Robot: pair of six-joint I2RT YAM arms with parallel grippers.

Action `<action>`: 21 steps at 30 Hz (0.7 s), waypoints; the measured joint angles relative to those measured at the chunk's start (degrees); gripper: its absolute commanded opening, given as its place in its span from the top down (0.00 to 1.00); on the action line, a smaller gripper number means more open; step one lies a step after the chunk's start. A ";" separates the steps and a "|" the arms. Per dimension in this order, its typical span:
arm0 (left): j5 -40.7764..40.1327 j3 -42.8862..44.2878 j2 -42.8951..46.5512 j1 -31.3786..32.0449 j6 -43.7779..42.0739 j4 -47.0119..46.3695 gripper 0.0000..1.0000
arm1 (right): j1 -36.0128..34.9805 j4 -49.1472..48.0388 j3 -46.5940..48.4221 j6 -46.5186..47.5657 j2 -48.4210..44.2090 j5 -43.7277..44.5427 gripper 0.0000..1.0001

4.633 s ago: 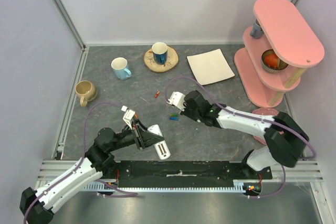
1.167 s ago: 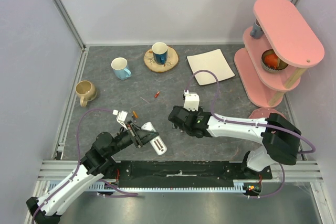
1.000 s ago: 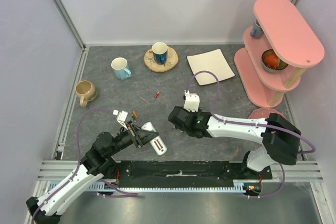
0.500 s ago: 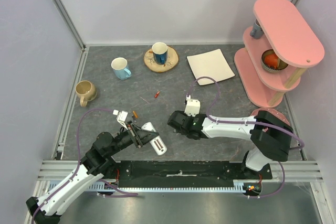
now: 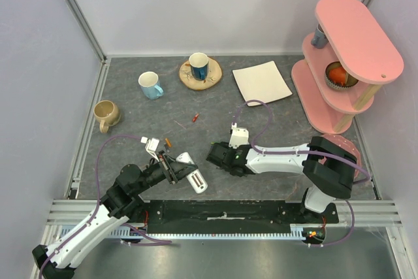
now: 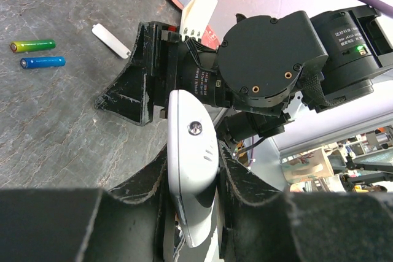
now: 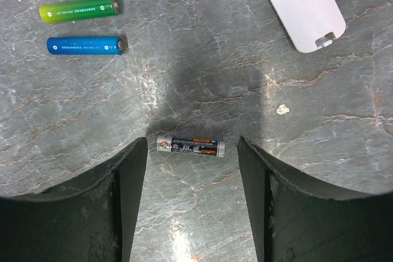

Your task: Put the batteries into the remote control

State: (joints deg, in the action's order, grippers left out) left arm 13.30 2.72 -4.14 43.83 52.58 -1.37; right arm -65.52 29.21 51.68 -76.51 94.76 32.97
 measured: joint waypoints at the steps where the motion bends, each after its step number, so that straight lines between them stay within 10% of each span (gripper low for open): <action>1: -0.02 0.00 0.00 0.00 0.00 0.00 0.98 | 0.00 0.24 0.17 -0.24 0.20 0.09 0.32; 21: -0.39 0.00 0.02 0.00 0.00 0.00 0.98 | -0.33 4.02 2.80 -1.40 2.71 1.62 0.46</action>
State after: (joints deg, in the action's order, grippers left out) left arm 12.91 2.72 -4.12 43.83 52.58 -1.37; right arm -65.84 33.23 54.48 -77.91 97.47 34.59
